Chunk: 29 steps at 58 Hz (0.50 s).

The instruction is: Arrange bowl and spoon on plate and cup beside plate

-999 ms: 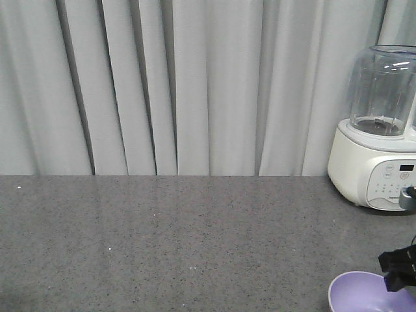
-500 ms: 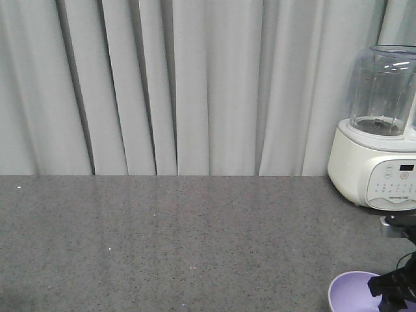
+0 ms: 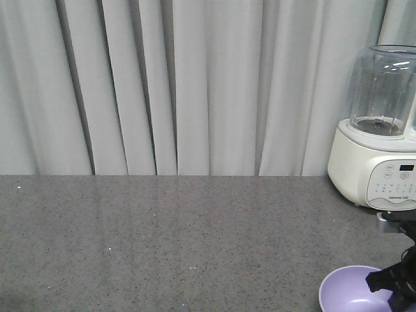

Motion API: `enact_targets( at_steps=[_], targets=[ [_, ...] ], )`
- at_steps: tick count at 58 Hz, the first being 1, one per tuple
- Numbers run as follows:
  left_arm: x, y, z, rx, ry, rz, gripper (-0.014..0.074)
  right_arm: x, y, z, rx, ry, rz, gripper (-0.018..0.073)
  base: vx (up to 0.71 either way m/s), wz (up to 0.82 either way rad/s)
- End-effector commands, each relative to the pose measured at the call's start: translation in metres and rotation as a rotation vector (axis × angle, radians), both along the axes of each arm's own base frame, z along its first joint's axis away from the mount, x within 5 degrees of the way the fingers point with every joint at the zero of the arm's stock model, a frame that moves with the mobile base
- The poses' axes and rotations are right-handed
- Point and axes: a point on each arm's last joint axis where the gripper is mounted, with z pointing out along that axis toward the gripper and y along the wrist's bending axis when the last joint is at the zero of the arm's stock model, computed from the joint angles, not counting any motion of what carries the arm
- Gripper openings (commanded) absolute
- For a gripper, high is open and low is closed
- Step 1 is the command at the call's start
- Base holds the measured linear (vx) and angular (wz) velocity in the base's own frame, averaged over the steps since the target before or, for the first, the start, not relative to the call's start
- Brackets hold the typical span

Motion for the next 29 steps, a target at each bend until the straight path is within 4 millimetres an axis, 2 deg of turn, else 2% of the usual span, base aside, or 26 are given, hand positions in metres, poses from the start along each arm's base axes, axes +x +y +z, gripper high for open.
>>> enact_targets(
  at_steps=[1,6,13,19,24,29],
  targets=[
    [-0.004,-0.002,0.025,0.007,-0.165,-0.026,-0.0003,-0.001,0.0,0.051,-0.03,-0.212,0.016,-0.0013,0.0,0.0],
    [-0.006,-0.005,0.035,-0.014,-0.254,-0.056,-0.0003,-0.006,0.004,0.091,-0.018,-0.393,0.027,-0.0012,0.0,0.0],
    [-0.013,-0.014,0.053,-0.086,-0.409,-0.109,-0.0003,-0.034,0.013,0.146,-0.003,-0.64,0.05,-0.0011,0.0,0.0],
    [-0.025,-0.02,0.071,-0.133,-0.539,-0.159,-0.0003,-0.065,0.018,0.175,-0.019,-0.774,0.07,-0.001,0.0,0.0],
    [-0.037,-0.024,0.08,-0.133,-0.614,-0.211,-0.0003,-0.093,0.022,0.188,-0.043,-0.865,0.071,-0.001,0.0,0.0],
    [-0.055,-0.027,0.083,-0.126,-0.711,-0.245,-0.0002,-0.126,0.025,0.191,-0.072,-0.952,0.072,-0.001,0.0,0.0]
  ],
)
